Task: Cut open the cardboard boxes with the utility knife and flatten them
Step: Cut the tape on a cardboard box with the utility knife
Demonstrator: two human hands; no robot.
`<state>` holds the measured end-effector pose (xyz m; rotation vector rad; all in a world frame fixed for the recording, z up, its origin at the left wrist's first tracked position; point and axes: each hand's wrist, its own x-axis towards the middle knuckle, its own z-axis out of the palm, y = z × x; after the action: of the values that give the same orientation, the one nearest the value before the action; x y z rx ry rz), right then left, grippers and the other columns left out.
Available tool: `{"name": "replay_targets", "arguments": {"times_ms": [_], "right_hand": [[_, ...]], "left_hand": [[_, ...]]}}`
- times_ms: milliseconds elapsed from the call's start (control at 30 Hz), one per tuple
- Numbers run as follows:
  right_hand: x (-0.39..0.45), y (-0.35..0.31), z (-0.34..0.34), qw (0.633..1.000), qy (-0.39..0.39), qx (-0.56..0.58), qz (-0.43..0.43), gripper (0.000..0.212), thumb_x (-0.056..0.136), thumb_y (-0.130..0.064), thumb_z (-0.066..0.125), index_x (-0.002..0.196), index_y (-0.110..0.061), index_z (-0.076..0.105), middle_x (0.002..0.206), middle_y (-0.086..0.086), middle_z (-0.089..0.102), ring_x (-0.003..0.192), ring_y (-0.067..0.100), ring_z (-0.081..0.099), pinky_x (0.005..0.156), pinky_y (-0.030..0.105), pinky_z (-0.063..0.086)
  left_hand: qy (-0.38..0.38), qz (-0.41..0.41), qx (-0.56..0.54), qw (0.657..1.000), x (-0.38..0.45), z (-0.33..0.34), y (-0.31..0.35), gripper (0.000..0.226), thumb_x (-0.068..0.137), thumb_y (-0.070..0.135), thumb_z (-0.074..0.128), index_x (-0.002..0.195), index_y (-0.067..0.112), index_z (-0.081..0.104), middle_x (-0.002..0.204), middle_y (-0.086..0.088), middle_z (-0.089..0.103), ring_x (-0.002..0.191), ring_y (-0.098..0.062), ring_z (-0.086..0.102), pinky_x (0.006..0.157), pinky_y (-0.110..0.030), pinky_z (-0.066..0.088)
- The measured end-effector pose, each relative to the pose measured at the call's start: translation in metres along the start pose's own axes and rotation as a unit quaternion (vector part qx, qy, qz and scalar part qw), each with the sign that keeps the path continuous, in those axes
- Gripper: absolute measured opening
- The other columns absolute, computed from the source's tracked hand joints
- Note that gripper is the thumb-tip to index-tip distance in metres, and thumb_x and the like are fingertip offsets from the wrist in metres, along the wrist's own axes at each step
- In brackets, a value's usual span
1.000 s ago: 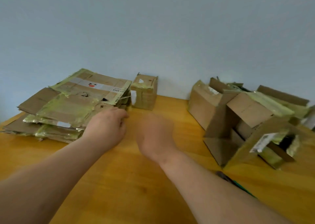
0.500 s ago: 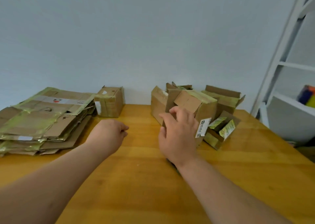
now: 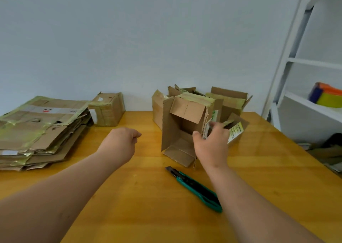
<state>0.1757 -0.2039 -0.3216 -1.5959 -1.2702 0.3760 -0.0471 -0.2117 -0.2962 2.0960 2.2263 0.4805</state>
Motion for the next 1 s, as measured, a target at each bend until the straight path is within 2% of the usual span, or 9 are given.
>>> {"name": "replay_targets", "arguments": {"times_ms": [100,267,433,567,633,733,833,933,1000], "right_hand": [[0.000,0.005,0.003,0.995,-0.095,-0.031,0.019,0.045,0.106,-0.033,0.040,0.147,-0.015,0.040,0.141,0.011,0.040,0.122,0.028,0.050,0.088,0.029,0.039],[-0.005,-0.010,0.003,0.995,-0.093,0.020,0.015,0.044,0.108,-0.031,0.030,0.147,-0.012,0.040,0.145,0.010,0.049,0.132,0.028,0.046,0.103,0.036,0.039],[-0.009,-0.033,0.002,0.993,-0.096,0.045,-0.058,0.037,0.109,-0.032,0.029,0.128,-0.010,0.051,0.119,0.005,0.058,0.113,0.021,0.056,0.068,0.017,0.037],[-0.017,-0.048,0.004,0.986,-0.146,0.044,-0.062,0.036,0.109,-0.033,0.029,0.130,-0.010,0.047,0.117,0.001,0.057,0.111,0.020,0.054,0.075,0.023,0.035],[-0.022,-0.050,0.010,0.983,-0.171,0.049,-0.053,0.024,0.109,-0.032,0.030,0.114,-0.015,0.046,0.097,-0.006,0.054,0.095,0.016,0.055,0.063,0.024,0.035],[-0.027,-0.052,0.020,0.979,-0.191,0.056,-0.037,0.019,0.108,-0.033,0.032,0.105,-0.016,0.041,0.082,-0.008,0.044,0.074,0.008,0.045,0.056,0.022,0.030],[-0.035,-0.052,0.027,0.975,-0.206,0.075,-0.016,0.013,0.108,-0.033,0.033,0.107,-0.020,0.037,0.078,-0.010,0.036,0.072,0.009,0.039,0.056,0.023,0.027],[-0.050,-0.053,0.028,0.960,-0.216,0.167,0.062,0.019,0.108,-0.034,0.034,0.119,-0.026,0.047,0.093,0.001,0.059,0.081,0.014,0.060,0.069,0.031,0.055],[-0.059,-0.053,0.028,0.939,-0.238,0.218,0.118,0.023,0.107,-0.035,0.035,0.121,-0.025,0.049,0.105,0.007,0.067,0.089,0.020,0.068,0.077,0.037,0.061]], "left_hand": [[-0.003,-0.003,-0.038,0.999,-0.001,0.001,0.005,0.036,0.102,0.016,0.043,0.133,0.026,0.057,0.113,0.003,0.065,0.099,-0.017,0.062,0.080,-0.030,0.053],[0.048,0.008,-0.060,0.997,-0.002,-0.006,0.008,0.029,0.096,0.031,0.059,0.123,0.024,0.064,0.090,0.008,0.060,0.085,-0.013,0.057,0.073,-0.025,0.045],[0.101,-0.042,-0.129,0.986,-0.003,-0.025,-0.003,0.027,0.095,0.027,0.060,0.121,0.024,0.067,0.091,0.006,0.064,0.072,-0.009,0.058,0.059,-0.024,0.043],[0.120,-0.076,-0.197,0.970,-0.013,-0.038,-0.020,0.028,0.095,0.027,0.059,0.123,0.023,0.066,0.080,0.009,0.069,0.075,-0.009,0.062,0.058,-0.025,0.047],[0.112,-0.090,-0.220,0.965,-0.020,-0.041,-0.030,0.029,0.097,0.023,0.058,0.124,0.022,0.065,0.080,0.008,0.070,0.080,-0.009,0.066,0.068,-0.031,0.054],[0.100,-0.100,-0.243,0.960,-0.033,-0.043,-0.040,0.029,0.098,0.015,0.054,0.125,0.018,0.065,0.084,0.006,0.070,0.075,-0.003,0.065,0.066,-0.027,0.053],[0.090,-0.095,-0.222,0.966,-0.046,-0.042,-0.047,0.036,0.100,0.008,0.046,0.133,0.019,0.058,0.085,0.006,0.065,0.061,0.004,0.057,0.051,-0.020,0.045],[0.042,-0.087,-0.182,0.979,-0.058,-0.042,-0.051,0.053,0.098,0.001,0.042,0.141,0.030,0.049,0.120,-0.002,0.064,0.072,-0.013,0.061,0.057,-0.030,0.052],[0.008,-0.089,-0.189,0.978,-0.063,-0.038,-0.057,0.057,0.098,0.001,0.041,0.142,0.036,0.047,0.137,-0.006,0.055,0.079,-0.022,0.061,0.063,-0.037,0.053]]}}
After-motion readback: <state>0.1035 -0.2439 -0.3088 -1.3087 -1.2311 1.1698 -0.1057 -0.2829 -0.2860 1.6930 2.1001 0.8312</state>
